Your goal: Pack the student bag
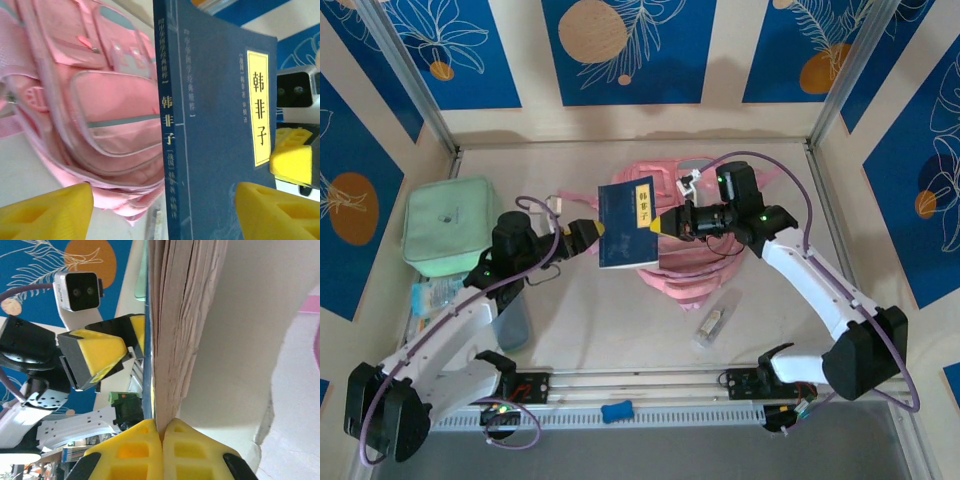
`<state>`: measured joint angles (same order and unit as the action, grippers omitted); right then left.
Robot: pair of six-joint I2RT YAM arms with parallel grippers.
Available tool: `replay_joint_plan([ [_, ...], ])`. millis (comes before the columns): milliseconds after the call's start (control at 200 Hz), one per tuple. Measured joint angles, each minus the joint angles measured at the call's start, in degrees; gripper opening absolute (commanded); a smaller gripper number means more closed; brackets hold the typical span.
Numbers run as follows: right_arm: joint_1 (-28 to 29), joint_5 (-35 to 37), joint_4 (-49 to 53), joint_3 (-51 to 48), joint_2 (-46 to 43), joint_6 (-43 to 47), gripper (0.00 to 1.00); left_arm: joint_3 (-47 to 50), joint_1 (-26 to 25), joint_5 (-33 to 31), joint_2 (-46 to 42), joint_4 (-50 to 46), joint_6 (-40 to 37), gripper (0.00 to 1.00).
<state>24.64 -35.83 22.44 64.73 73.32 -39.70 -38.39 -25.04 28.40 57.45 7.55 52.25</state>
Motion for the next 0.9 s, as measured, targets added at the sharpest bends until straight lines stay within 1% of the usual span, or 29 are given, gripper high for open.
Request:
replay_joint_plan([
  [75, -0.4, -1.2, -1.7, -0.4, -0.1, -0.8, 0.0, 0.0, -1.5, 0.4, 1.2, 2.9, 0.6, 0.64],
  [135, -0.6, -1.9, -2.5, -0.8, -0.1, -1.0, 0.0, 0.0, -2.5, 0.8, 2.0, 4.5, 1.3, 0.52],
  [180, -0.8, -2.2, -2.8, -1.0, -0.1, -1.2, 0.0, 0.0, -3.0, 1.0, 2.5, 5.5, 1.6, 0.45],
  [305, -1.1, -2.1, -3.0, -1.3, -0.1, -1.2, 0.0, 0.0, -3.8, 1.3, 3.2, 8.0, 2.9, 0.35],
  [390, -1.4, -2.2, -3.6, -1.9, -0.1, -1.2, 0.0, 0.0, -4.0, 1.4, 3.5, 9.6, 3.8, 0.22],
  [475, -1.7, -2.3, -3.8, -2.5, 0.0, -1.2, 0.0, 0.0, -4.3, 1.6, 3.9, 10.9, 3.9, 0.13],
  [510, -1.8, -2.4, -3.8, -2.6, 0.1, -1.1, 0.02, 0.0, -4.3, 1.7, 4.1, 11.3, 4.3, 0.09],
  [580, -2.1, -2.3, -3.8, -2.8, 0.3, -1.0, 0.08, 0.0, -4.4, 1.7, 4.3, 12.0, 4.5, 0.0],
  [635, -2.3, -2.3, -3.8, -2.9, 0.4, -0.9, 0.16, -0.1, -4.5, 1.7, 4.4, 12.7, 4.8, 0.0],
  [680, -2.5, -2.4, -4.0, -3.2, 0.4, -0.5, 0.26, -0.2, -4.6, 1.9, 4.6, 13.0, 5.0, 0.0],
  [735, -2.7, -2.4, -4.0, -3.5, 0.4, -0.7, 0.46, -0.4, -4.7, 1.9, 4.9, 13.2, 5.2, 0.0],
  [760, -2.8, -2.4, -4.0, -3.7, 0.4, -0.9, 0.53, -0.5, -4.7, 2.0, 4.9, 13.5, 5.4, 0.0],
  [830, -3.2, -2.7, -4.4, -4.5, 0.3, -1.1, 0.67, -0.6, -4.7, 2.0, 5.3, 14.7, 6.3, 0.0],
  [900, -3.7, -3.2, -4.8, -5.7, 0.3, -1.5, 0.78, -0.6, -4.8, 2.0, 6.0, 16.3, 7.5, 0.0],
])
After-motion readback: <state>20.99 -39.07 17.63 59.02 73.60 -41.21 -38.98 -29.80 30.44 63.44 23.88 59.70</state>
